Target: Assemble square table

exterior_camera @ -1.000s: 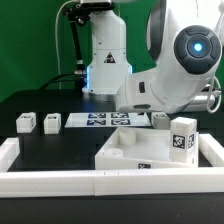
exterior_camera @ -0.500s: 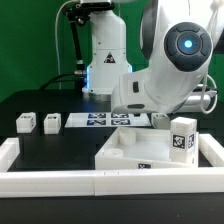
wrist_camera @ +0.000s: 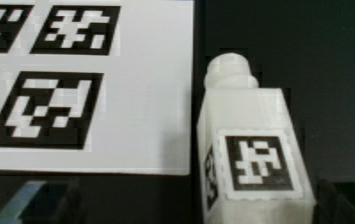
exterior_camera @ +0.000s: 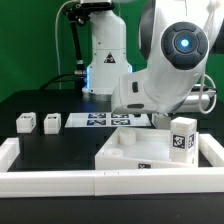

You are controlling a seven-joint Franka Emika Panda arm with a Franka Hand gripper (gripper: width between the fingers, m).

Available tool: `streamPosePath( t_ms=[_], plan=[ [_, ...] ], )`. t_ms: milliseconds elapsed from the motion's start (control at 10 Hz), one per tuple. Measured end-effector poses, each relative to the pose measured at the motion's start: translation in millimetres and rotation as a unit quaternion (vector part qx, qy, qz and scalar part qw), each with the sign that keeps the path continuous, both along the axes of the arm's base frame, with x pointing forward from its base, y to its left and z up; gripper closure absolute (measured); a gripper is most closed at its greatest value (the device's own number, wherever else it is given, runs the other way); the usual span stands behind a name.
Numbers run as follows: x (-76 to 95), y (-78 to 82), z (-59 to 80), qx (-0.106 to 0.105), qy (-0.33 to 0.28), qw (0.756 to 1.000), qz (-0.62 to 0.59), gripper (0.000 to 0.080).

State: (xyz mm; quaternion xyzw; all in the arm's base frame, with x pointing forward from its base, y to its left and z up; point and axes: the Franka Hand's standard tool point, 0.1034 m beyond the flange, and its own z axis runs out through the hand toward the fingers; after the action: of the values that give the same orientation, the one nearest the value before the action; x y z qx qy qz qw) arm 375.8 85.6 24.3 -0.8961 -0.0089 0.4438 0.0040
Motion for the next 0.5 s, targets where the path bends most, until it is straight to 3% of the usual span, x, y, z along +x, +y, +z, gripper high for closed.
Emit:
streamPosePath(
  t_ms=[500],
  plan=[
    [6.5, 2.4, 10.2, -0.012, 0.008, 1.000, 0.009, 0.0151]
  ],
)
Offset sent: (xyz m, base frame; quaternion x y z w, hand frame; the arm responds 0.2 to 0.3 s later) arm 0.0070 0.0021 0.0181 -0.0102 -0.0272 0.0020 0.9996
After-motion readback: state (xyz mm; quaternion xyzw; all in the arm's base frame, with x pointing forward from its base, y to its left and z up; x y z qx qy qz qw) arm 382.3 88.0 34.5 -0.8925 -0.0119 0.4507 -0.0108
